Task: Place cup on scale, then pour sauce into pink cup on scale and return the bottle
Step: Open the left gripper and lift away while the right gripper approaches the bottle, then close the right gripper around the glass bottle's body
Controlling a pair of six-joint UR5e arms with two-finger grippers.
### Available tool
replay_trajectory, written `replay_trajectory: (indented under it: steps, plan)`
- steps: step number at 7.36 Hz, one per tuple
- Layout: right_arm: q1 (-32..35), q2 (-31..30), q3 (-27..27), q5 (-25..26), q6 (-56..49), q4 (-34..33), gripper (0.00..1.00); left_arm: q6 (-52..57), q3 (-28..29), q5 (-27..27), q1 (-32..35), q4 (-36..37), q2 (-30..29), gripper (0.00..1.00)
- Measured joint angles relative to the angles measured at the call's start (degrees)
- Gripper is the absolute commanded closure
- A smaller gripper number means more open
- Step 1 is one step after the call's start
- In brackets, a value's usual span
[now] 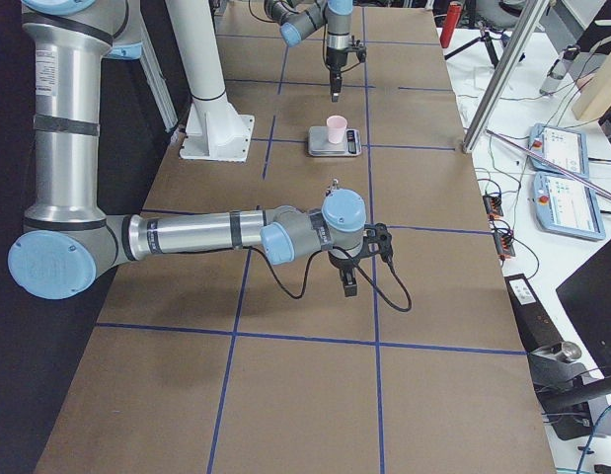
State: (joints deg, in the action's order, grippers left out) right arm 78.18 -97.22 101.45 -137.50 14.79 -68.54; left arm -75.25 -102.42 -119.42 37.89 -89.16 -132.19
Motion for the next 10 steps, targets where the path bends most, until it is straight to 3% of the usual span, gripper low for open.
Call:
replay_trajectory:
  steps: [2,4,7,10]
  plan:
    - [-7.35,-5.02,1.02,0.87,15.7,19.13,0.0,0.68,-3.19,0.1,2.64,0.13,2.25,0.37]
    - [-16.6,-6.92,2.43,4.76,31.33,30.7,0.0,0.79,-3.31,0.26,4.5,0.17,2.81,0.36]
    - [-37.81,-8.59,8.95,25.15,47.28,33.92,0.0,3.92,-3.22,0.4,6.51,0.11,4.22,0.35]
    - [-55.5,-9.39,15.21,54.04,56.88,25.3,0.03,8.63,-3.37,0.36,8.91,0.15,5.63,0.31]
